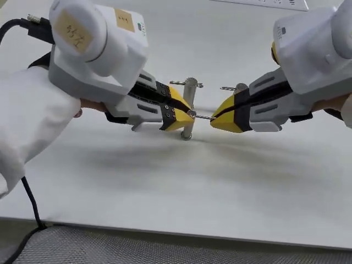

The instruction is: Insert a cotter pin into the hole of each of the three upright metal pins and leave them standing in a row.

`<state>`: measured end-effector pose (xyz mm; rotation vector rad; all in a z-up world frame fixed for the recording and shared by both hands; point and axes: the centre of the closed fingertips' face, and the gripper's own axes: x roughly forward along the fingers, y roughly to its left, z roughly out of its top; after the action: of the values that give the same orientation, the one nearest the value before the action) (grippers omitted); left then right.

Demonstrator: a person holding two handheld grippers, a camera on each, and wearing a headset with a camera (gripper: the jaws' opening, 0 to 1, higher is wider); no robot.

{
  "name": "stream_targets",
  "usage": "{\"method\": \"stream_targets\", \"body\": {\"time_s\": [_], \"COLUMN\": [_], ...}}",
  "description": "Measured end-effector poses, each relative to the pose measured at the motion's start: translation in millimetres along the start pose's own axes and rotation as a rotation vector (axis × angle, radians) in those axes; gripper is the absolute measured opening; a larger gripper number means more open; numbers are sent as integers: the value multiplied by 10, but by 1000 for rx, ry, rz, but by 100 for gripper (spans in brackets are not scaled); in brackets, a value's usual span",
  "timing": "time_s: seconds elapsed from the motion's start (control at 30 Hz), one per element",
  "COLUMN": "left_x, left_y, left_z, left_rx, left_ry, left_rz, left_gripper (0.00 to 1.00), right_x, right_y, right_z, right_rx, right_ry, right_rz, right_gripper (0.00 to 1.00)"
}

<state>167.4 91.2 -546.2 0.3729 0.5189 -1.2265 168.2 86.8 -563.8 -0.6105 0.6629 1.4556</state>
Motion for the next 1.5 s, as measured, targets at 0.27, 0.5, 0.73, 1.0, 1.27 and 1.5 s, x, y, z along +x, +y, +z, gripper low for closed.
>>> {"method": "stream_targets", "body": {"time_s": [0.27,0.5,0.73,1.0,1.27,1.5], "left_x": [14,6,-7,-13,-12,-3], "left_y": [-15,-22,-14,-22,-12,-16], "left_z": [8,7,-8,-4,-10,-2], "left_rx": [1,6,7,5,9,15], "left_ry": [-1,0,1,5,10,12], "left_rz": [0,-1,-4,-4,-5,-4], "left_gripper": [6,6,6,6,6,6], "right_x": [87,133,145,96,46,48], "right_y": [-24,-4,-21,-35,-46,-36], "right_z": [76,139,145,100,92,119], "right_rx": [-10,-46,-95,-88,-71,-71], "right_ry": [-10,-3,16,25,24,15], "right_rz": [8,12,21,23,9,10], "right_gripper": [0,0,0,2,1,0]}}
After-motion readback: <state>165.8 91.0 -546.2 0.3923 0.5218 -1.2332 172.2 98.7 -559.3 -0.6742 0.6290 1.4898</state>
